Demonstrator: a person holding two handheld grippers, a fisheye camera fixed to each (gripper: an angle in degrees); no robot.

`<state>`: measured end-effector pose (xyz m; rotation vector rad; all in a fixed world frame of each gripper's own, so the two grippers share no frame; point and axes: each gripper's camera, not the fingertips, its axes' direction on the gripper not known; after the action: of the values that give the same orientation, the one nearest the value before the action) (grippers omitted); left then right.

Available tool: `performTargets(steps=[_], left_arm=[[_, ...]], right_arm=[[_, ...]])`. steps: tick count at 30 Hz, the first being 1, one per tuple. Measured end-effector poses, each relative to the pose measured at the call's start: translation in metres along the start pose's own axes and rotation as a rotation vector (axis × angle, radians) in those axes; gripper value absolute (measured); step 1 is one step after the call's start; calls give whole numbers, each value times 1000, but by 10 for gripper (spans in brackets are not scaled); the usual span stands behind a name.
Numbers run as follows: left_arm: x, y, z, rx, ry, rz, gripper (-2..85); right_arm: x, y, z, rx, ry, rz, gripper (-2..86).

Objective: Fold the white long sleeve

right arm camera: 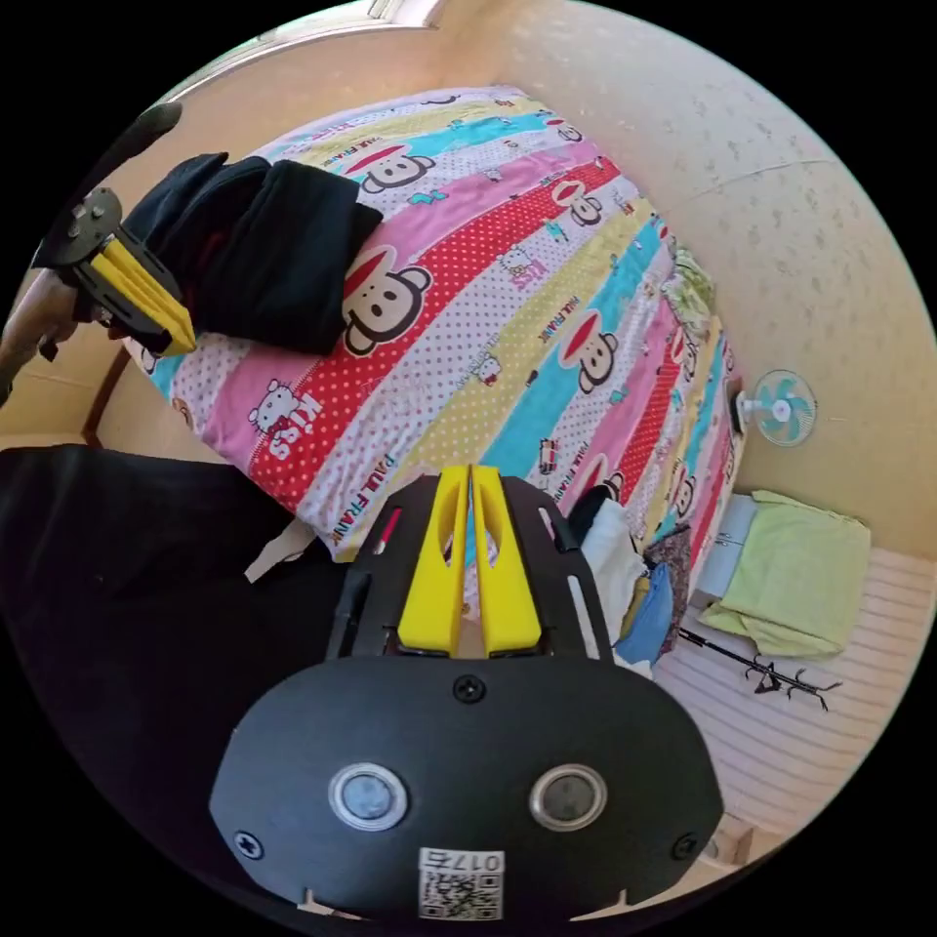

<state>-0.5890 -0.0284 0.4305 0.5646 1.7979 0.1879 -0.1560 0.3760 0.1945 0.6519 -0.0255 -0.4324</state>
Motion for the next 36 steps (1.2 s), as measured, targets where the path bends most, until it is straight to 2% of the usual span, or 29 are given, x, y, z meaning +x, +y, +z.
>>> performTargets(steps=[2, 4, 7, 9, 11, 13, 15, 19, 23, 27, 31, 33, 35, 36], left_arm=[[22, -44, 13, -119, -87, 154, -7], [36, -73, 31, -242, -135, 236, -4], [56, -110, 58, -368, -284, 262, 3], [70, -127, 73, -406, -378, 261, 15], [77, -147, 116, -605, -401, 226, 70], [67, -158, 160, -814, -330, 123, 87], [57, -163, 198, -929, -250, 30, 72], [64, -180, 247, -1032, -97, -128, 1], [110, -231, 275, -1034, -196, -95, -9], [154, -281, 287, -905, -172, -65, -10], [179, -307, 299, -761, -54, -110, -10], [177, -307, 303, -727, -57, -145, -10], [166, -301, 305, -678, -88, -208, -9], [162, -299, 305, -658, -90, -229, -9]], right_arm=[[35, 33, -34, 76, 60, 178, 7], [88, 91, -72, 224, 70, 502, 5], [139, 180, -93, 472, -20, 759, 5], [165, 231, -79, 554, -84, 901, 5], [197, 278, -43, 509, -274, 1055, 5], [232, 331, 18, 421, -563, 1185, 7], [247, 361, 46, 397, -619, 1247, 9], [299, 381, 80, 285, -541, 1177, 26], [358, 372, 122, 196, -484, 1095, 77], [406, 339, 207, 46, -585, 993, 117], [409, 316, 271, -84, -759, 955, 103], [408, 309, 251, -67, -706, 906, 72], [404, 301, 200, 95, -721, 801, 56], [398, 295, 160, 242, -826, 715, 51]])
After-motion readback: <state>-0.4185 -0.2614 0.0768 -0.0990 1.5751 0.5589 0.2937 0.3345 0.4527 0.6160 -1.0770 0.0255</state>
